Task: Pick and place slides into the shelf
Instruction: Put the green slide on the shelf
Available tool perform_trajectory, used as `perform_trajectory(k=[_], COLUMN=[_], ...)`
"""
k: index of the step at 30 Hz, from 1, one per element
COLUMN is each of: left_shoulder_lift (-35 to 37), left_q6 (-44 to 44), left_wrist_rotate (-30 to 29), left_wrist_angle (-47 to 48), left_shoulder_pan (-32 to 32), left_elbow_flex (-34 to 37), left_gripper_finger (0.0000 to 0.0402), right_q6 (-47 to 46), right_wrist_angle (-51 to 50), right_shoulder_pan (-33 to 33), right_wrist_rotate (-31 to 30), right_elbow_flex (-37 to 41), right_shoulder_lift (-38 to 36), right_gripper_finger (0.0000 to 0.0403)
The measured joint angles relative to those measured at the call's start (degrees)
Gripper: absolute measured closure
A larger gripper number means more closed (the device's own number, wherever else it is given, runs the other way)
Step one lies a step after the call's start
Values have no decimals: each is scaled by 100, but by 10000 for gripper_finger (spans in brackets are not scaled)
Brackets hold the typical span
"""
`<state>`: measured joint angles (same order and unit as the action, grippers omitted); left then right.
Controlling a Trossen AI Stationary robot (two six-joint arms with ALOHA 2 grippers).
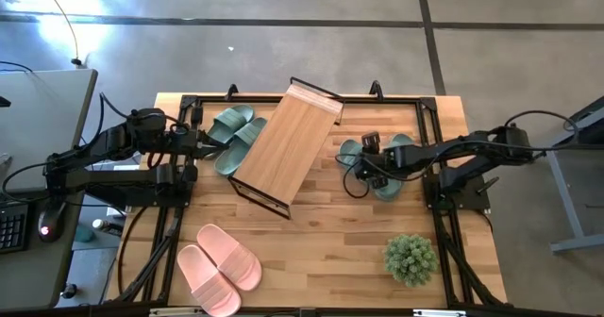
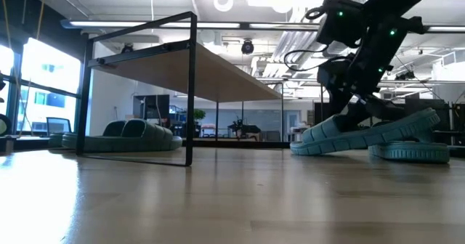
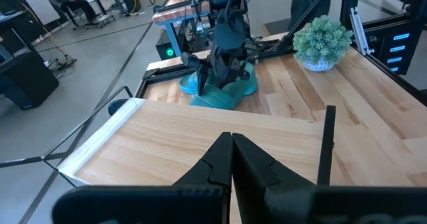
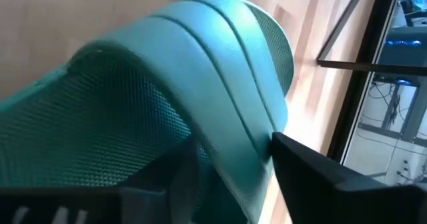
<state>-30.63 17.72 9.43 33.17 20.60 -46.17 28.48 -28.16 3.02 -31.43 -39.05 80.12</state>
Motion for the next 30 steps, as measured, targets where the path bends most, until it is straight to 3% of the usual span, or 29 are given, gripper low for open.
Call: perform_trajectory(k=[10, 16, 20, 24, 30], left_shoulder_lift=[0, 0, 0, 0, 0], left_q6=[-2, -11, -15, -17, -17], left_wrist_rotate=[-2, -2, -2, -2, -2], left_wrist_angle=[-1, -1, -1, -2, -2], left_shoulder_pan=[0, 0, 0, 0, 0], left_elbow_flex=[0, 0, 0, 0, 0], left_gripper_finger=[401, 401, 401, 401, 401], right_q6=[-1147, -1774, -1814, -1809, -2230], right_wrist_angle=[153, 55, -288, -1456, -3574], right_shoulder_pan=[-39, -96, -272, -476, -758], right_wrist_rotate=[-66, -98, -223, -73, 770], right_elbow_flex=[0, -100, -627, -1463, -3227], right_shoulder_lift=[15, -106, -414, -664, -711], right_gripper_finger=[392, 399, 401, 401, 402])
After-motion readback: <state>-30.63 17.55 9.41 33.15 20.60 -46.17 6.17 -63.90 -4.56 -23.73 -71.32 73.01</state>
